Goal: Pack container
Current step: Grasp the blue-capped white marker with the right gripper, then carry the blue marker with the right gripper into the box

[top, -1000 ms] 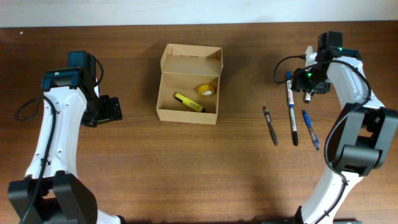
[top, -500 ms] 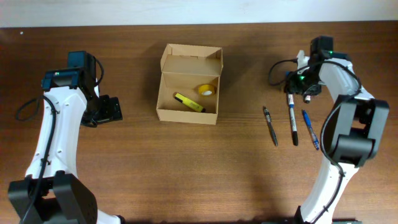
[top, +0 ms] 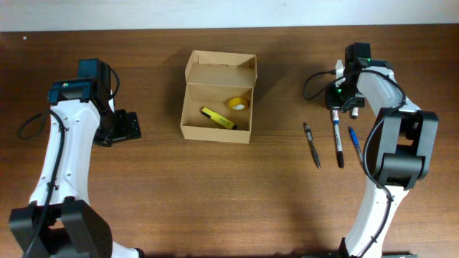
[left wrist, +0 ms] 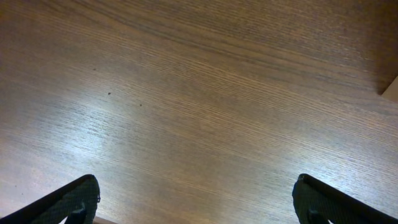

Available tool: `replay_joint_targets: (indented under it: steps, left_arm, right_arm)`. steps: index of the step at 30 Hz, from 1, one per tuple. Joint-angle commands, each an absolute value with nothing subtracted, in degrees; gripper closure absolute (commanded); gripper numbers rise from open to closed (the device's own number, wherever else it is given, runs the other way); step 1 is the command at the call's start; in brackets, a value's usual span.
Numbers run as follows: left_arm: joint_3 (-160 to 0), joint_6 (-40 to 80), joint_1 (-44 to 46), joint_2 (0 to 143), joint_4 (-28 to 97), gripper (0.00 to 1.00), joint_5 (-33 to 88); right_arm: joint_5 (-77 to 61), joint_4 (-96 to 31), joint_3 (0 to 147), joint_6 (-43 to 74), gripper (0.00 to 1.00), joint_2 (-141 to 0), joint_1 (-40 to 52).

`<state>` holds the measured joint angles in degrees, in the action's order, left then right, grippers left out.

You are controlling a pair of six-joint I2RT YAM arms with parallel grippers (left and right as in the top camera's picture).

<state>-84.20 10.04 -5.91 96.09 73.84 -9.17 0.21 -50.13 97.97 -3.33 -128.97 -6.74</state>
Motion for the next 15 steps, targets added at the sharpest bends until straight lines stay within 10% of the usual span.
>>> replay_joint_targets:
  steps: [1, 15]
  left_arm:
    - [-83.88, 9.32, -6.13, 95.68, 73.71, 0.00, -8.78]
    - [-83.88, 9.32, -6.13, 95.68, 73.71, 0.00, -8.78]
  right_arm:
    - [1.08, -50.98, 97.67, -2.46, 0.96, -130.98, -6.37]
    - [-6.04, -69.67, 128.70, -2.50, 0.96, -124.84, -1.34]
